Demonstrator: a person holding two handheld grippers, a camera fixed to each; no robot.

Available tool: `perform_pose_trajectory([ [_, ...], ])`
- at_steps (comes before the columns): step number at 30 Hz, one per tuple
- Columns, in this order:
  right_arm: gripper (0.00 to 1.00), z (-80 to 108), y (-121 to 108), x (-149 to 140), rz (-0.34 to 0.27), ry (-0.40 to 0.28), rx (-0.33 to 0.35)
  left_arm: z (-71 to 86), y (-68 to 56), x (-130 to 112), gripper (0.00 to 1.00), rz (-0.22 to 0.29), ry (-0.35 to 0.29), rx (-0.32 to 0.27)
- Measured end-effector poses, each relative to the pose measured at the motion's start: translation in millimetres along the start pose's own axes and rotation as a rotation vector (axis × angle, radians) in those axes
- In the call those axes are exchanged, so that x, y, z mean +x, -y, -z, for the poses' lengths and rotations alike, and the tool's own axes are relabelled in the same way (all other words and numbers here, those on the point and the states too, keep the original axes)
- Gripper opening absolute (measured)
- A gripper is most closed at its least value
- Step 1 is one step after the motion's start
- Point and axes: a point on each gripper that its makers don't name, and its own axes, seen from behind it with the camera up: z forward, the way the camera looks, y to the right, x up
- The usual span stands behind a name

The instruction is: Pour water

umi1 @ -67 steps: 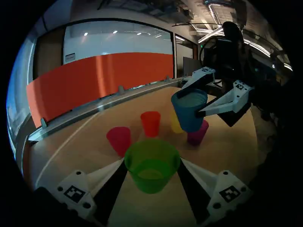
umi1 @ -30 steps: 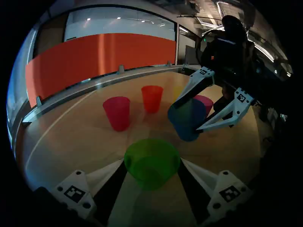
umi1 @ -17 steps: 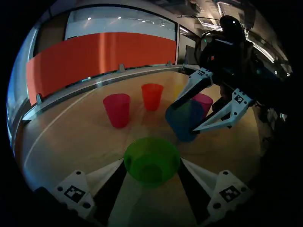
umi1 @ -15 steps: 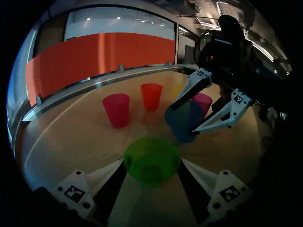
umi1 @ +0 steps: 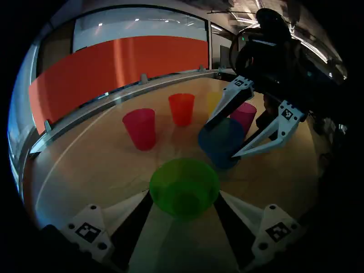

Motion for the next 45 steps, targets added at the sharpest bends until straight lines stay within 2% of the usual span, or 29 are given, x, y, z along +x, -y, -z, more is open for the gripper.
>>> perform_pose_trajectory([
  [3,0.92,1.5,0,-1,0.004,0.004,0.001,1.3,0.7,1,0.91,-0.002,0.004,-0.001],
  [7,0.93,5.3,1,-3,0.012,0.008,-0.001,4.3,3.7,1,0.98,-0.010,0.011,0.006],
  [24,0.94,21.1,-5,-22,0.025,0.036,-0.019,10.6,4.2,3,0.98,0.001,0.026,0.009],
  [28,1.00,22.8,-5,-22,0.024,0.033,-0.024,10.9,3.6,2,0.98,-0.002,0.032,0.011],
  [32,1.00,25.7,-6,-19,0.026,0.027,-0.025,13.0,3.7,1,0.98,-0.007,0.035,0.018],
  [39,1.00,38.0,-5,-11,0.039,0.006,-0.030,22.0,5.9,0,0.98,0.000,0.031,0.029],
  [45,1.00,53.5,-2,-3,0.034,-0.023,-0.039,36.1,7.6,-1,0.98,0.009,0.020,0.049],
])
